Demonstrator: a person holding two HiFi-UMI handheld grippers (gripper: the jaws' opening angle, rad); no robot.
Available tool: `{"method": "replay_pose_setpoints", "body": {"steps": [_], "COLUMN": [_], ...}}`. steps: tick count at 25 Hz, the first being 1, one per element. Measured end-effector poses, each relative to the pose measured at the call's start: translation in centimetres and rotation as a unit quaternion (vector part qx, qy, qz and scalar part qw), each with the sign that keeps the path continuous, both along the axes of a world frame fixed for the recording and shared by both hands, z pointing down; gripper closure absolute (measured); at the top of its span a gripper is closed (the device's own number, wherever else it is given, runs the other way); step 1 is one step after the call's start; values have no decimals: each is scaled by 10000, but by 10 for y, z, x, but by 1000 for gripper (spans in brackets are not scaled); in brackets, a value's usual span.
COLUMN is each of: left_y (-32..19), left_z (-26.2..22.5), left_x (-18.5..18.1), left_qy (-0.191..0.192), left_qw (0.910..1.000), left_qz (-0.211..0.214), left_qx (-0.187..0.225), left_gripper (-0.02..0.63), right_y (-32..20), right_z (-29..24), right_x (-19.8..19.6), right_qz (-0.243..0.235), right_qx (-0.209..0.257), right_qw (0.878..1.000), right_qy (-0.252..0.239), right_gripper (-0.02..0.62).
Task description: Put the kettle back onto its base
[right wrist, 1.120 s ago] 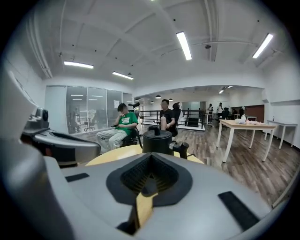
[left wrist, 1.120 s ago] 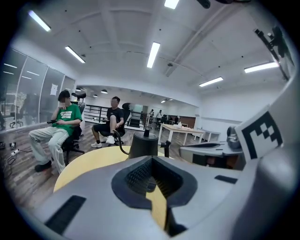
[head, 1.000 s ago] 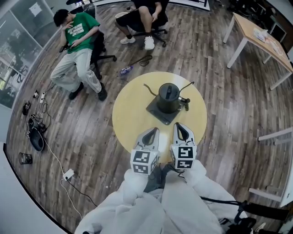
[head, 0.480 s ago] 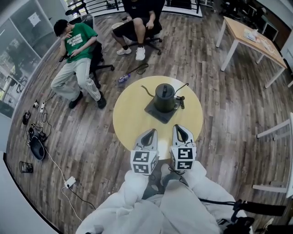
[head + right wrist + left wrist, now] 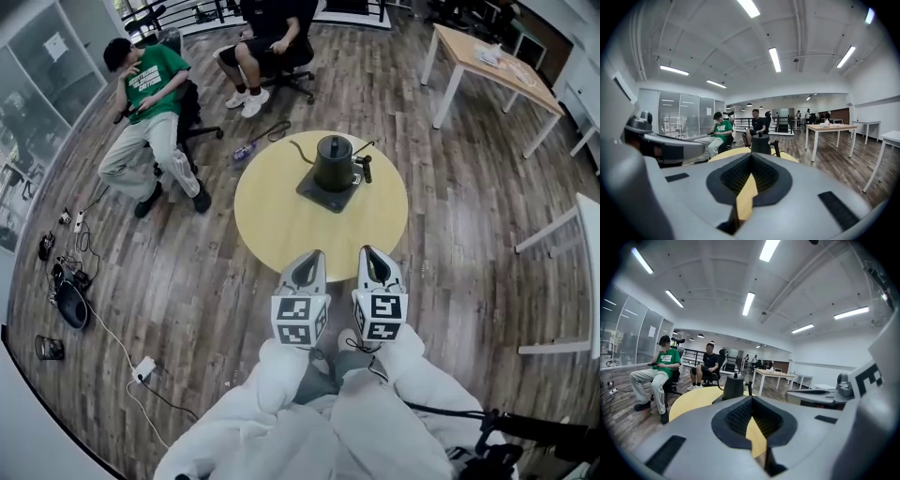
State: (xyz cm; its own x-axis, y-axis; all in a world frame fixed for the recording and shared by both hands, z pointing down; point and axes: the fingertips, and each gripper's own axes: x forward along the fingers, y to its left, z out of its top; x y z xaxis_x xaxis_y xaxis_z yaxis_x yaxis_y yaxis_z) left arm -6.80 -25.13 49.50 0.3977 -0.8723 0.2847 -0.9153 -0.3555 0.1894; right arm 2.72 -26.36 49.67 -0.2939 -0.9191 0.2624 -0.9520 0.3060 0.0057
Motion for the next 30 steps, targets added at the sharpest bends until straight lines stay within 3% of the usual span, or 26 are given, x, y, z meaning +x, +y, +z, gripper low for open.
{"method": "replay_pose_setpoints", "body": {"steps": [11, 30], "left_y": [29, 44], "left_z": [-32, -50], "left_x": [24, 32], "left_qy": [-122, -232], "left_qw": [9994, 9980], "left_qz": [-90, -129], "left_qx": [306, 581], "left_gripper": [606, 606], "right_y": [29, 39], "right_z": [-39, -54], "right_x": [6, 15], "right_qz": [-272, -263], "right_qx": [450, 562], "right_qw": [9982, 9978], "right_qy": [-299, -252], "right_gripper": [583, 583]}}
